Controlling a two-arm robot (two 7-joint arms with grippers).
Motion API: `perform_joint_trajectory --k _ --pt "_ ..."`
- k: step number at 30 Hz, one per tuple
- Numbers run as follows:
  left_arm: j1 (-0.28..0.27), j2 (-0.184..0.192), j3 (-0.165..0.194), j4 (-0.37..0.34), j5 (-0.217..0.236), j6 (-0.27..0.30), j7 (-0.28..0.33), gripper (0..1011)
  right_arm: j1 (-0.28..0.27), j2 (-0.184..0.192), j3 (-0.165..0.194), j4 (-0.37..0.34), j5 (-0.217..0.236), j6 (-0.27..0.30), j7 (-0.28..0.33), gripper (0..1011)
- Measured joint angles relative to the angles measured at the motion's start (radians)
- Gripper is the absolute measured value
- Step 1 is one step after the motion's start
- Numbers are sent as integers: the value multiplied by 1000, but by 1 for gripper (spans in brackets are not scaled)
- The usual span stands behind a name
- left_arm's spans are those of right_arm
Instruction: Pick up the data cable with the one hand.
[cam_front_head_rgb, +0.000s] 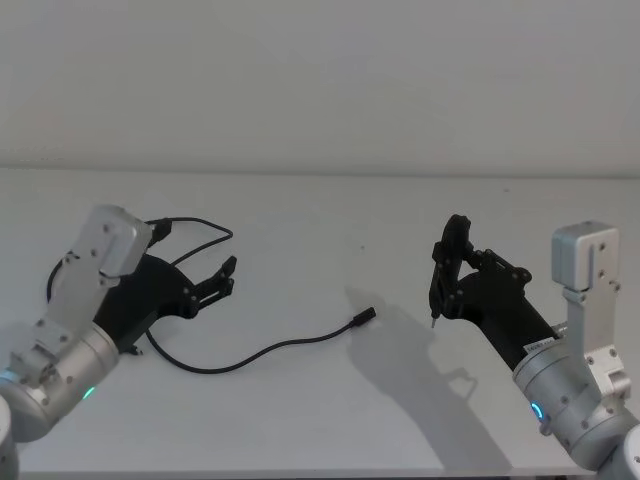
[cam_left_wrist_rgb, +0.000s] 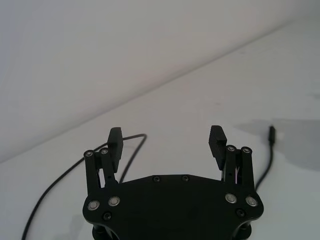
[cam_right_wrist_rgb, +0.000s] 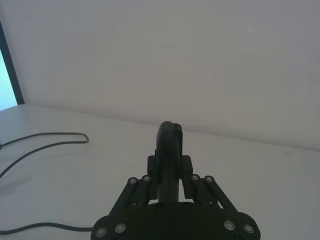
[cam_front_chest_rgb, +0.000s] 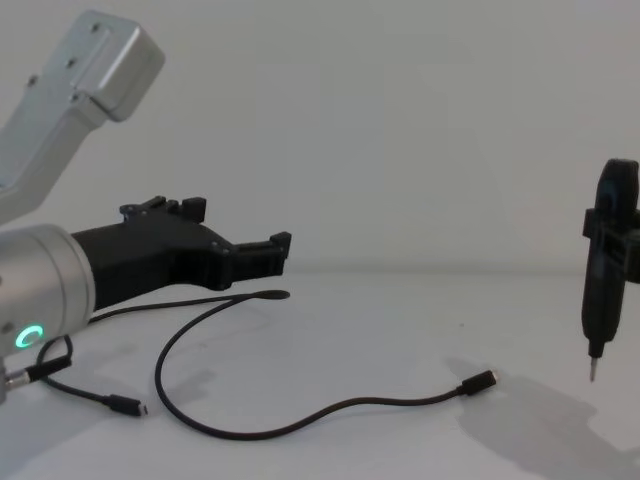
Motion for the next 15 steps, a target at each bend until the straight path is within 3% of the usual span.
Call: perform_joint_trajectory --k 8,15 --pt "-9 56 -11 -19 -52 23 -117 1001 0 0 0 0 0 0 0 274" --pt "-32 122 -18 -27 -103 50 -255 1001 0 0 0 0 0 0 0 274"
